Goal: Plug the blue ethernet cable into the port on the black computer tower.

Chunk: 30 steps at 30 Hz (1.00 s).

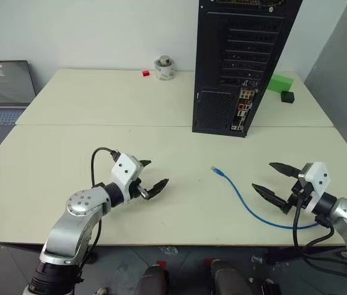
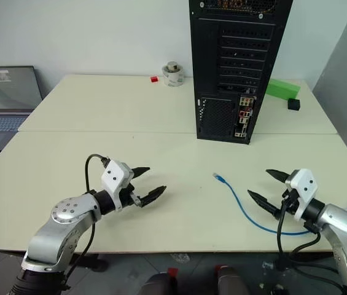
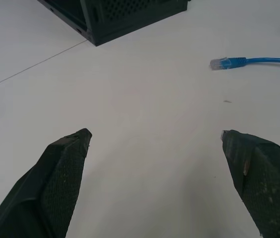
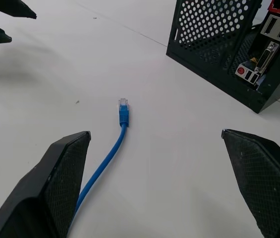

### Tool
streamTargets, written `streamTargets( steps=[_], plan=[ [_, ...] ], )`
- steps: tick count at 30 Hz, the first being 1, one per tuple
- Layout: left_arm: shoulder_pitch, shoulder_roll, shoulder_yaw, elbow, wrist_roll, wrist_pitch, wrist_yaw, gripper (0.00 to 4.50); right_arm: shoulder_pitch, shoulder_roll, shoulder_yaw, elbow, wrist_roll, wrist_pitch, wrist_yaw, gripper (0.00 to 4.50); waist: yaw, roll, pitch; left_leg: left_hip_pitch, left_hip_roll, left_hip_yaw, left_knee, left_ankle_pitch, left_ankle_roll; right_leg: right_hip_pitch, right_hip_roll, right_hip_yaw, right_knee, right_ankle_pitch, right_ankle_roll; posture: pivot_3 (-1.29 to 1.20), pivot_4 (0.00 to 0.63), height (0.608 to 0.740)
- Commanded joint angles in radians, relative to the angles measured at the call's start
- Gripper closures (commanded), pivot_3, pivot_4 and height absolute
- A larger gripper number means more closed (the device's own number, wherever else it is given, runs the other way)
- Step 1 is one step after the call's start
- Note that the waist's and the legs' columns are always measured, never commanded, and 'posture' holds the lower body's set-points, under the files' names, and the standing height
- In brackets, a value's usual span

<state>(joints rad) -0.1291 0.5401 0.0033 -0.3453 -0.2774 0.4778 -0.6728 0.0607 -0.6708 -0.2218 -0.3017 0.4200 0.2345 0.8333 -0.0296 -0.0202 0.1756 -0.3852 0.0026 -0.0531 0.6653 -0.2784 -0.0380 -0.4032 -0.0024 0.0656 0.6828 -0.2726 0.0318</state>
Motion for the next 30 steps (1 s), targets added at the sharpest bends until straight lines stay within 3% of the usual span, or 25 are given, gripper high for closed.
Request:
streamTargets(
  steps=[1, 18, 24, 30],
  plan=[
    [0.004, 0.010, -0.008, -0.043, -0.014, -0.012, -0.019, 0.02, 0.003, -0.017, -0.029, -0.049, 0.024, 0.002, 0.010, 0.00, 0.000, 0.000, 0.000, 0.000, 0.000, 0.000, 0.000, 0.000, 0.000, 0.000, 0.000, 0.000, 0.000, 0.000, 0.000, 0.00, 0.150, 0.740],
    [0.016, 0.045, -0.075, -0.086, -0.008, -0.024, -0.079, 0.02, 0.067, -0.054, 0.012, -0.226, 0.057, 0.142, -0.004, 0.00, 0.000, 0.000, 0.000, 0.000, 0.000, 0.000, 0.000, 0.000, 0.000, 0.000, 0.000, 0.000, 0.000, 0.000, 0.000, 0.00, 0.150, 0.740],
    [0.005, 0.073, -0.074, -0.066, -0.039, -0.061, -0.165, 0.02, 0.044, -0.054, 0.109, -0.278, 0.022, 0.252, -0.074, 0.00, -0.001, 0.000, 0.000, 0.000, 0.002, 0.000, 0.000, 0.000, 0.000, 0.000, 0.001, 0.000, -0.001, 0.000, 0.000, 0.00, 0.150, 0.740],
    [-0.004, 0.115, -0.106, -0.001, 0.025, -0.174, -0.224, 0.02, -0.059, 0.071, 0.274, -0.087, -0.176, 0.152, -0.205, 0.00, -0.002, -0.001, 0.000, 0.001, 0.003, 0.002, 0.000, 0.000, 0.000, 0.000, 0.003, 0.001, -0.002, 0.000, 0.000, 0.00, 0.150, 0.740]
  ],
)
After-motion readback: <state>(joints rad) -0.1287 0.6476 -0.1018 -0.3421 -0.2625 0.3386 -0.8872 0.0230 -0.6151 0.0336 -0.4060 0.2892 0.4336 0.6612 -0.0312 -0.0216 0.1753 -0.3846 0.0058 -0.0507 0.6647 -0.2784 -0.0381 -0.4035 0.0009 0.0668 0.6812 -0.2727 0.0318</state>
